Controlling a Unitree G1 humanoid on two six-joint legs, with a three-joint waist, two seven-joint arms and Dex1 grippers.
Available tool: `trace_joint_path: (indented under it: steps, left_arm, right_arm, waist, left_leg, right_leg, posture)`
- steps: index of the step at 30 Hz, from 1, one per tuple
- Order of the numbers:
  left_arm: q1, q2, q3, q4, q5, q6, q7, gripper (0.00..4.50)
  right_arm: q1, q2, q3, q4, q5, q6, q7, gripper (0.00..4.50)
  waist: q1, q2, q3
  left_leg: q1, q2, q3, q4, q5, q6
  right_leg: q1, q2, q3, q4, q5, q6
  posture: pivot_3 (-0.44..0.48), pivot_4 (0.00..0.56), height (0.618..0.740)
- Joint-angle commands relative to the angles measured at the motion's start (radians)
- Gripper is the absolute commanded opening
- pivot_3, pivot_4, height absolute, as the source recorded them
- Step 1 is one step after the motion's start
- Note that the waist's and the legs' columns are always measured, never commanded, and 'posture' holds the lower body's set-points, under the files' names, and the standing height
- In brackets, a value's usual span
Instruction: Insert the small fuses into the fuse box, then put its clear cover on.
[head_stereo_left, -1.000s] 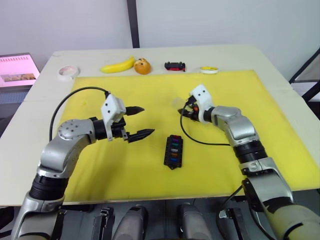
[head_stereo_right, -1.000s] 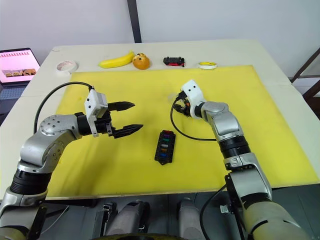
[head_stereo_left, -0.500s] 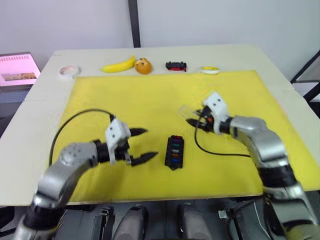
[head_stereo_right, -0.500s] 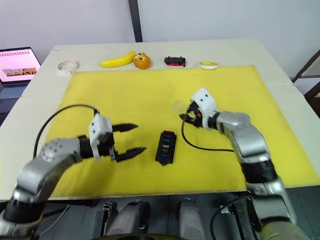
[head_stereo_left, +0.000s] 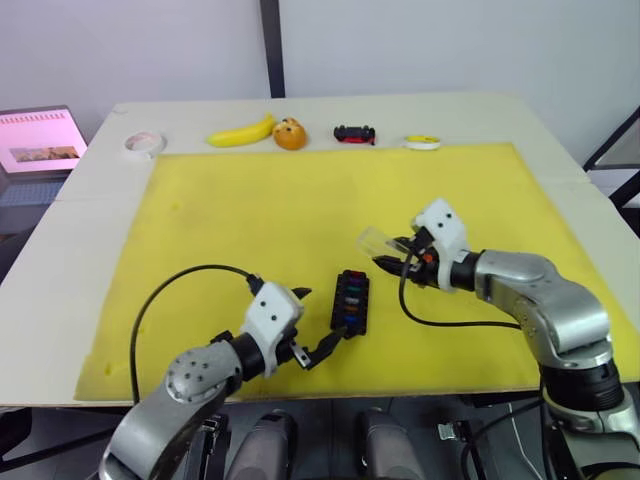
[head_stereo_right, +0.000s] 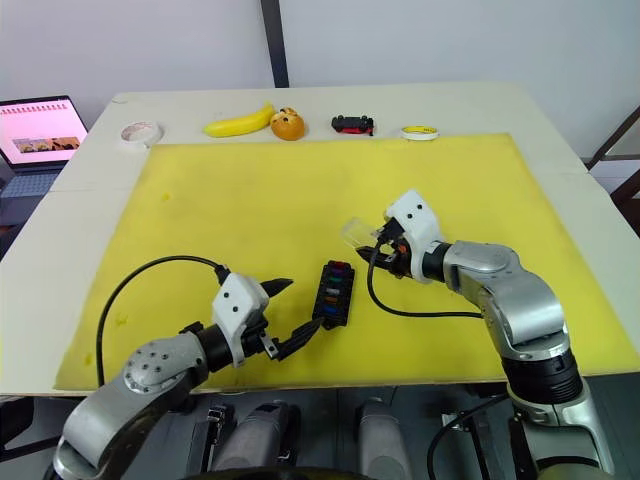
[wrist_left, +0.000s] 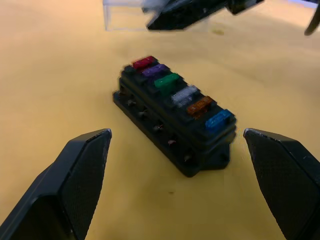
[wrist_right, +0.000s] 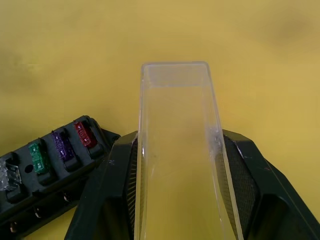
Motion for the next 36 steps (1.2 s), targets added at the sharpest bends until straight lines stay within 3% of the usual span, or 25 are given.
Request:
trace_joint_path:
  steps: [1, 20, 27, 36]
  left_arm:
    - [0.002, -0.017, -0.011, -0.016, 0.002, -0.011, 0.014, 4.50]
    - [-0.102, -0.114, -0.187, 0.162, 0.134, 0.039, 0.083, 4.50]
    - [-0.123, -0.096, -0.149, 0.182, 0.143, 0.057, 0.073, 4.50]
    - [-0.187, -0.011, -0.029, 0.213, 0.094, 0.027, -0.037, 4.50]
  right_arm:
    - [-0.012, -0.017, -0.034, -0.040, 0.024, 0.006, -0.008, 1.72]
    - [0.018, -0.012, -0.048, -0.104, 0.117, 0.033, -0.040, 1.72]
    - [0.032, -0.021, -0.058, -0.122, 0.145, 0.032, -0.052, 1.72]
    - [0.045, -0.034, -0.059, -0.146, 0.171, 0.027, -0.055, 1.72]
  waist:
    - [0.000, 0.000, 0.000]
    - [0.003, 0.000, 0.000]
    - [0.013, 0.000, 0.000]
    - [0.010, 0.000, 0.000]
  left_leg:
    - [0.000, 0.000, 0.000, 0.000, 0.000, 0.000]
    - [0.000, 0.000, 0.000, 0.000, 0.000, 0.000]
    - [0.000, 0.000, 0.000, 0.000, 0.000, 0.000]
    - [0.000, 0.001, 0.000, 0.000, 0.000, 0.000]
  right_leg:
    - [0.000, 0.000, 0.000, 0.000, 0.000, 0.000]
    - [0.000, 0.000, 0.000, 0.000, 0.000, 0.000]
    - [0.000, 0.000, 0.000, 0.000, 0.000, 0.000]
    - [0.000, 0.001, 0.000, 0.000, 0.000, 0.000]
  posture:
    - [0.000, 0.150, 0.740]
    - [0.000, 0.150, 0.740]
    - [0.000, 0.150, 0.740]
    - [0.000, 0.150, 0.740]
